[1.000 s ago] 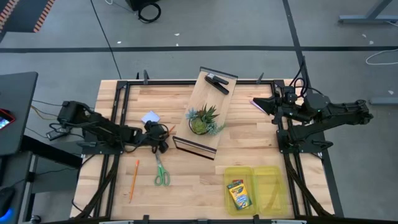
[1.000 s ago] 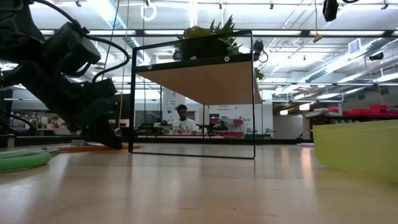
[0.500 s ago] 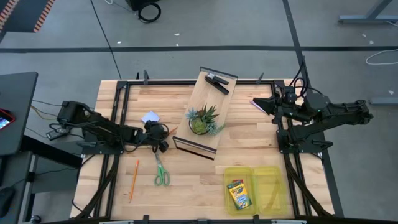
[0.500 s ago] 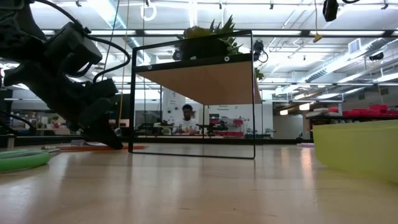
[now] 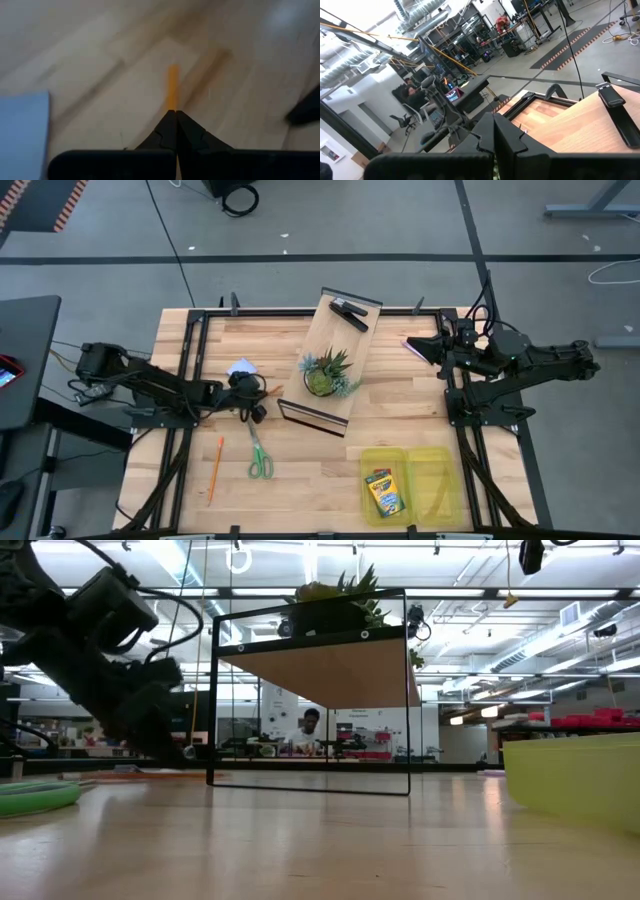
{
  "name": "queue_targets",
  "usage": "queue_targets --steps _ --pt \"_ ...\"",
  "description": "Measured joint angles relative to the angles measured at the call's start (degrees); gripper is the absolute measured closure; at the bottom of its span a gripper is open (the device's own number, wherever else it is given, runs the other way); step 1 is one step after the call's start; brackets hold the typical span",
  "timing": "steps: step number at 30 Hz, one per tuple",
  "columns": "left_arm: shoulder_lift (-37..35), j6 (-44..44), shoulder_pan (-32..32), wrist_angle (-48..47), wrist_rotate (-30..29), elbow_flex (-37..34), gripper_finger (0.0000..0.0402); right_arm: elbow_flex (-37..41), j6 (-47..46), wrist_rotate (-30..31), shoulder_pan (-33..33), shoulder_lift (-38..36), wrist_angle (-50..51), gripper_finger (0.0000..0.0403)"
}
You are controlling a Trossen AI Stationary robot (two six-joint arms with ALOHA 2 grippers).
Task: Pack school essentials
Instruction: Put the top orange pencil into the yellow supply box
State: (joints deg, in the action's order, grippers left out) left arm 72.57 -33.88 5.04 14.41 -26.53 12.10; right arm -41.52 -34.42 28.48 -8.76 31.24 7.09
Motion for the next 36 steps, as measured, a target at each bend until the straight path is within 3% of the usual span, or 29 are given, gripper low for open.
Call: queue_targets --steps 13,20,23,30,36 --pt "-4.7 6.0 -6.0 -6.8 -1.2 3.5 0.0400 0.0 0.2 0.0 0.0 0.0 0.0 0.0395" --pt "-5.7 6.3 -14.2 -8.7 7.3 3.7 0.0347 0.0 0.2 0.0 0.0 0.0 0.0 0.0395" --pt "-6.5 8.5 -16.4 -16.2 11.9 6.1 0.0328 0.0 0.4 0.0 0.0 0.0 0.0 0.0395" --pt "-6.6 13.6 -16.8 -40.1 12.6 16.0 0.0305 0.0 1.5 1.7 0.0 0.0 0.0 0.0395" --pt "-6.0 13.2 -16.8 -53.5 13.4 21.4 0.0289 0.0 2.3 1.7 0.0 0.0 0.0 0.0395"
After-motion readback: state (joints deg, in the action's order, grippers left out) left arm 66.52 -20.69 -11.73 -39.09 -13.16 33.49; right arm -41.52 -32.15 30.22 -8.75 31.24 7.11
